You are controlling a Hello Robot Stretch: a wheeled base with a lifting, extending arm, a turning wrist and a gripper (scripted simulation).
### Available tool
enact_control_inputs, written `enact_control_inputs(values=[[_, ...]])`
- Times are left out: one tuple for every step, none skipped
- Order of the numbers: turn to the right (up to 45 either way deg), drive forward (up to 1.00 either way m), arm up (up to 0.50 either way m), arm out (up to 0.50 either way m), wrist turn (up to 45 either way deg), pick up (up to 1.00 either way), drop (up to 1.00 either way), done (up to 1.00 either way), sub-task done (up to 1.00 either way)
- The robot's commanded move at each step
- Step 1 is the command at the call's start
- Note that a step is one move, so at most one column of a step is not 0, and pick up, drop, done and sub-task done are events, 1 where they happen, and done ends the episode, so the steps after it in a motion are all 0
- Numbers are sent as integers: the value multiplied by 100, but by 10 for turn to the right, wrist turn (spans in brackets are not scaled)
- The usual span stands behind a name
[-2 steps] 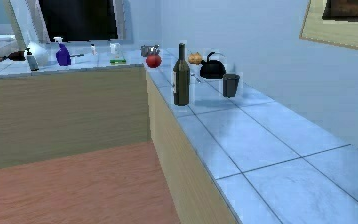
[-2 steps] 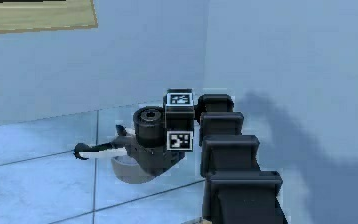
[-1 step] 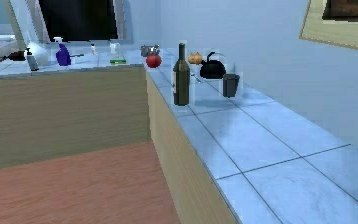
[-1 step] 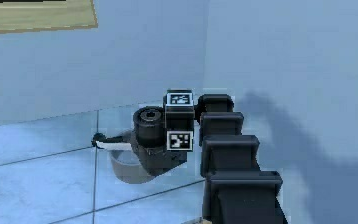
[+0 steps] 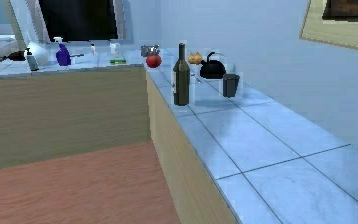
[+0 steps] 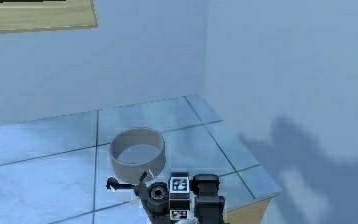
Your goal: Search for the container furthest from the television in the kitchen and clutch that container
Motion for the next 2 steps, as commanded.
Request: enact_control_inputs(values=[[0, 0, 0, 0, 0, 100, 0, 0, 0], [0, 0, 10, 0, 0, 0, 0, 0, 0]])
